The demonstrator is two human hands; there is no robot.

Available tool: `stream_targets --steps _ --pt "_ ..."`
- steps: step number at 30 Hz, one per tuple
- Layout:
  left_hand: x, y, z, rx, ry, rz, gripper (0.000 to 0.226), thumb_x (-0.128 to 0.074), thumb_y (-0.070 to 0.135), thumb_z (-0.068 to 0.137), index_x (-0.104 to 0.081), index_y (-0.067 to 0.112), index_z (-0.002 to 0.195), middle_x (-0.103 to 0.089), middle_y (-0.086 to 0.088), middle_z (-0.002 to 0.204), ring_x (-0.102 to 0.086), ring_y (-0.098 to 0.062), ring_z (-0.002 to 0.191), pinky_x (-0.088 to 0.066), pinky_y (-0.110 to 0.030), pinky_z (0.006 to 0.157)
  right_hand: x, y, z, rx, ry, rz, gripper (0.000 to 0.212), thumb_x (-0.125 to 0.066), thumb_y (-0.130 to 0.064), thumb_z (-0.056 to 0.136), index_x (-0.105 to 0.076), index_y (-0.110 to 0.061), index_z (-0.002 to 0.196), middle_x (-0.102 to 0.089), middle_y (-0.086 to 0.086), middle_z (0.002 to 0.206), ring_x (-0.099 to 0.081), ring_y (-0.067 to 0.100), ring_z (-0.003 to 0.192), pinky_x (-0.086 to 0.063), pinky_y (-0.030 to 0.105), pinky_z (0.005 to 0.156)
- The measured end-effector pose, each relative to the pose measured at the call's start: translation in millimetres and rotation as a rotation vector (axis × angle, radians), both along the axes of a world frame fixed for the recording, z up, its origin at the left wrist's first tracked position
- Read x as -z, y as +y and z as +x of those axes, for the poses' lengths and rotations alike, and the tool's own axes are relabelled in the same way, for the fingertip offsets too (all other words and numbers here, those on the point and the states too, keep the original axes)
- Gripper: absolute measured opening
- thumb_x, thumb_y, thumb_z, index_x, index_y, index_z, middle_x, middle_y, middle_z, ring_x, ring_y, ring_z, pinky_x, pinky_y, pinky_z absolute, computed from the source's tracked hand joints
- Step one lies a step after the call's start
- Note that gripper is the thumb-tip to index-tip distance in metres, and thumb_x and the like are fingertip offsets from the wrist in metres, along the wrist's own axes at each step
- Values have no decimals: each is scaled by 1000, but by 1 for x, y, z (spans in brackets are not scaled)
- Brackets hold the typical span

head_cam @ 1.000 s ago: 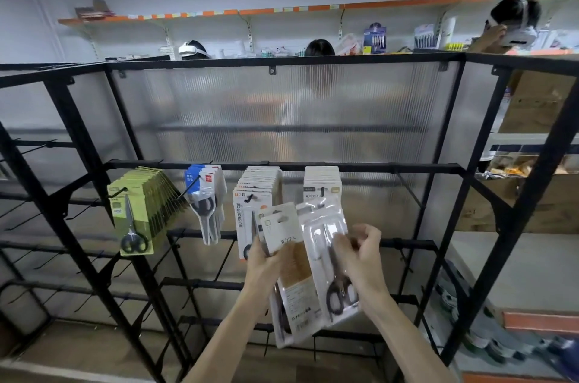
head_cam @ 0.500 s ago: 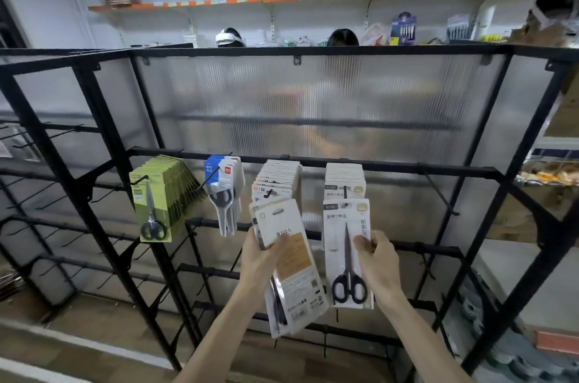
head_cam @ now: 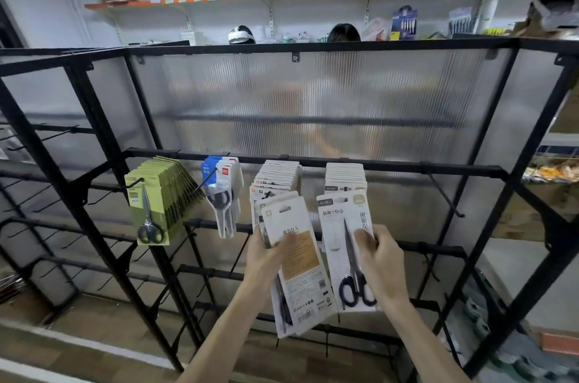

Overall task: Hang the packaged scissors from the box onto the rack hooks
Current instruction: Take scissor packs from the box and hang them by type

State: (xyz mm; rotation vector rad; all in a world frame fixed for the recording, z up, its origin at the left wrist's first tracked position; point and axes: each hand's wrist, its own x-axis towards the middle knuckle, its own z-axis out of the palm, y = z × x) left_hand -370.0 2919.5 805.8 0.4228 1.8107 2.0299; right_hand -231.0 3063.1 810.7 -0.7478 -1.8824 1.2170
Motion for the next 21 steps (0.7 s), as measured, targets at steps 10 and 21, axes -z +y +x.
stream_targets --steps 10,21 --pt "-2 -2 1 -19 -43 2 33 -77 7 87 -63 20 114 -77 1 104 -75 -13 93 -57 -30 75 16 3 -3 41 -88 -114 25 -52 -30 102 -57 -8 90 -65 7 84 -58 16 70 -46 25 58" --pt "-12 4 11 22 -5 -44 27 -76 3 87 -64 22 103 -76 5 98 -74 -1 80 -55 -16 61 8 46 -56 138 -408 -124 37 -45 -37 99 -59 -3 99 -66 12 91 -62 24 76 -45 31 59"
